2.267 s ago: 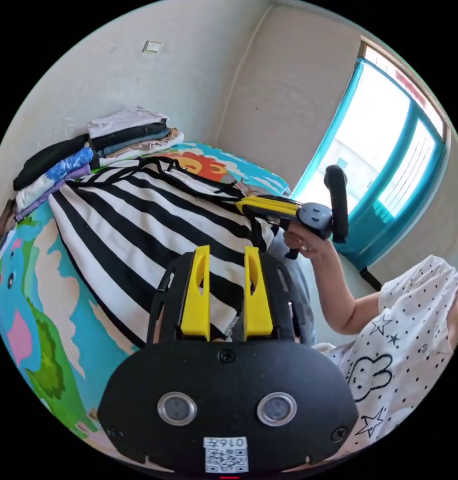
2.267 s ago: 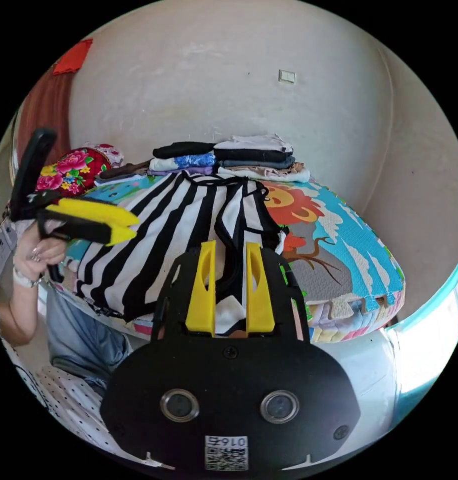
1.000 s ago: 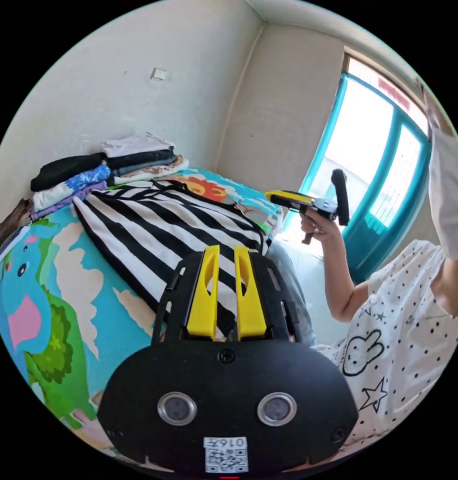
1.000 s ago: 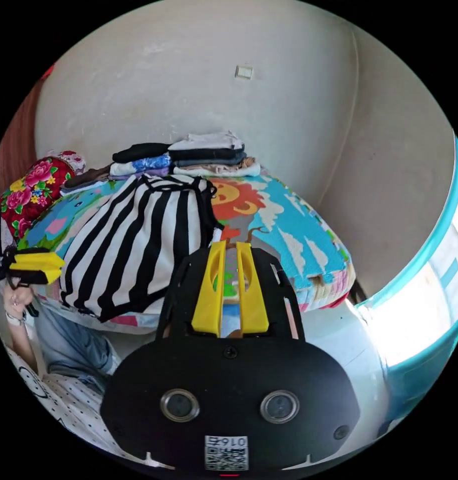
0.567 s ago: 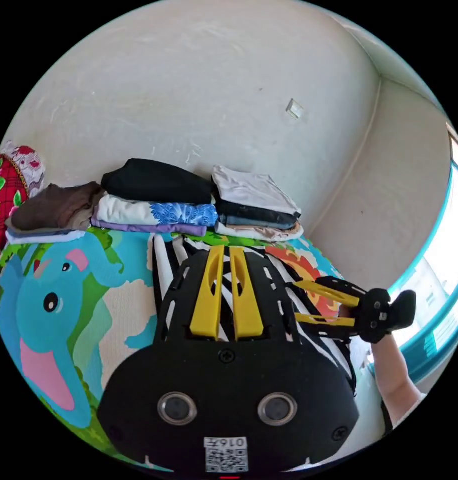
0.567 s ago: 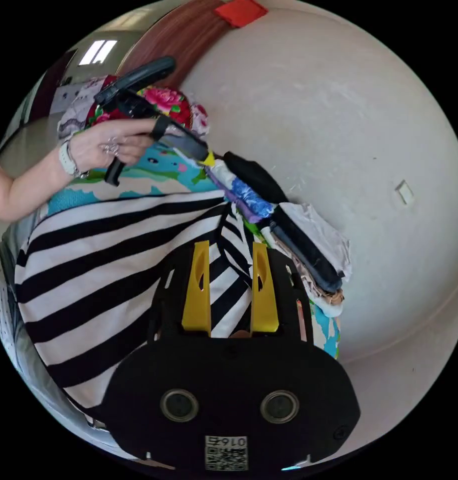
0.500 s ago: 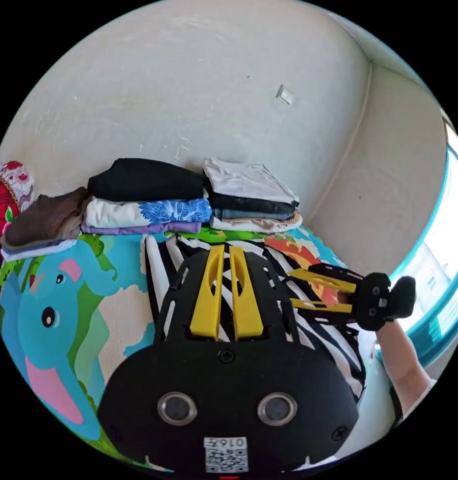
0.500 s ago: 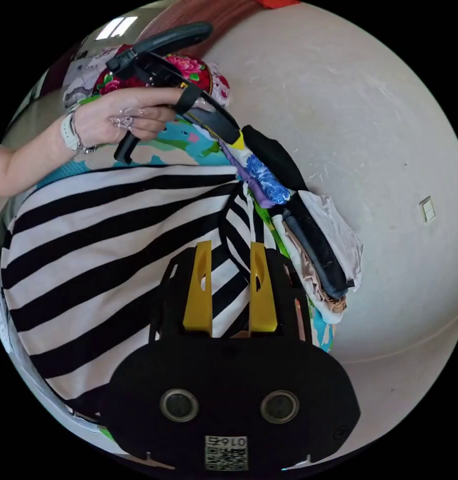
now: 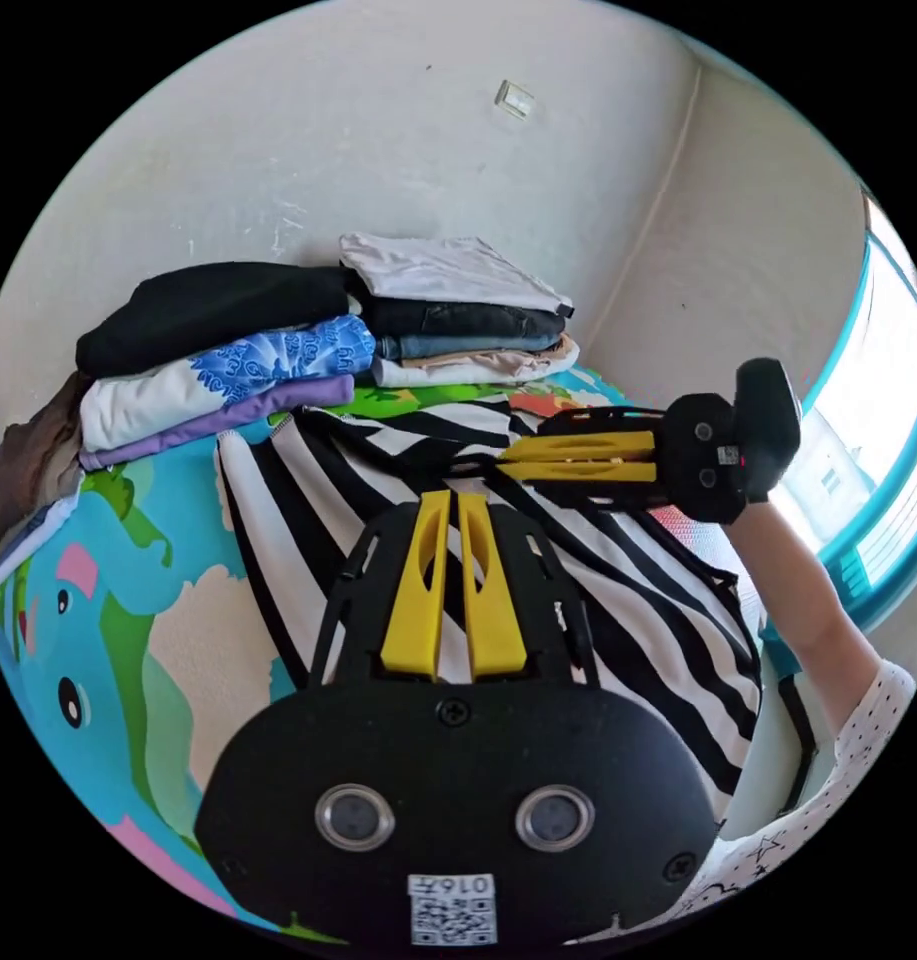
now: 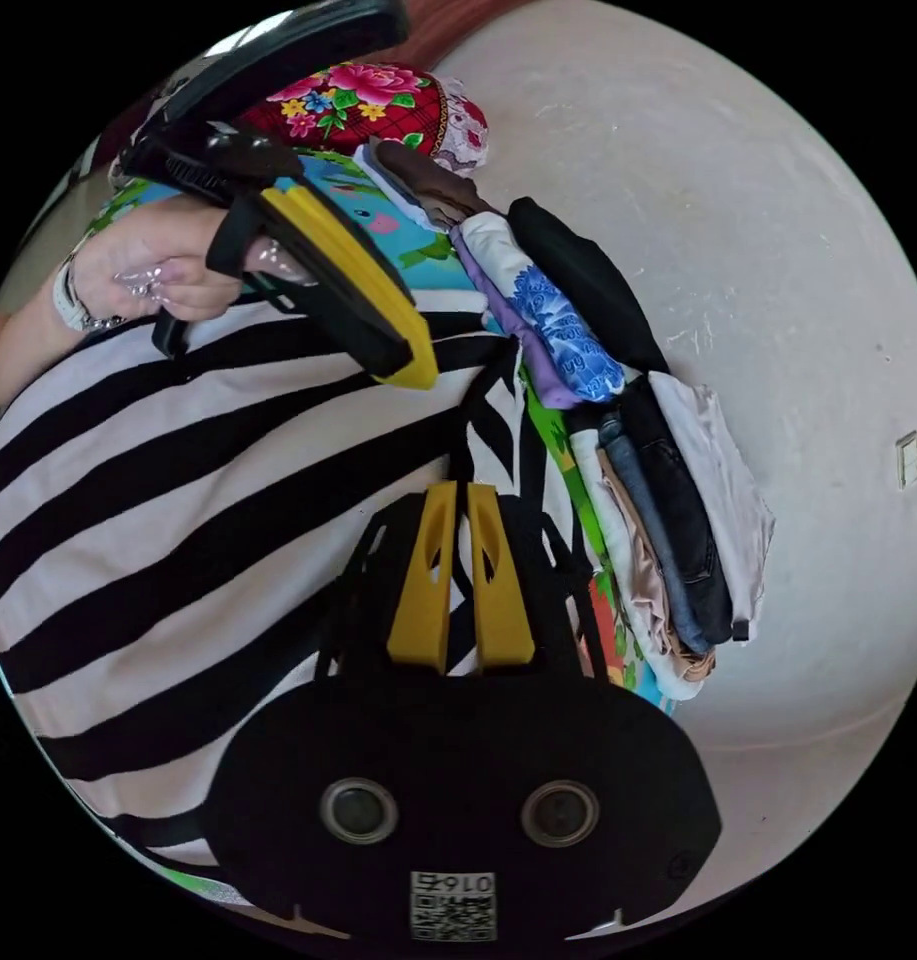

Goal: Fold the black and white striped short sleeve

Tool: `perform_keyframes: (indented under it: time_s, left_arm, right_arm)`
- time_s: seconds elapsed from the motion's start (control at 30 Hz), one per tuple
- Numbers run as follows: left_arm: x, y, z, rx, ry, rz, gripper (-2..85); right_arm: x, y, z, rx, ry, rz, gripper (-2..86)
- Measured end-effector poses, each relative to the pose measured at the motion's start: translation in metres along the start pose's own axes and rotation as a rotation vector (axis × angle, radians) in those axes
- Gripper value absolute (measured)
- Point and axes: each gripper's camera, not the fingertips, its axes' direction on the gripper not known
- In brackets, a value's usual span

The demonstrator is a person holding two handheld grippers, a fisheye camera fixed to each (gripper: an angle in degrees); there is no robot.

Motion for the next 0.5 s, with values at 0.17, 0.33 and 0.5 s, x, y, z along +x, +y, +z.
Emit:
perform_keyframes:
  time_s: [0.17, 0.33, 0.5]
  left_arm:
    - [-0.034, 0.000, 0.018, 0.013, 0.057, -0.050, -1.0]
    - [-0.067, -0.001, 0.037, 0.015, 0.128, -0.104, -0.9]
    - [-0.095, -0.003, 0.059, 0.013, 0.221, -0.131, -0.9]
  right_arm:
    - [0.085, 0.004, 0.043, -0.064, -0.086, 0.282, 1.6]
    - [0.112, 0.006, 0.054, 0.103, -0.230, 0.270, 6.4]
    - [0.091, -0.015, 0.067, 0.165, -0.179, 0.046, 8.6]
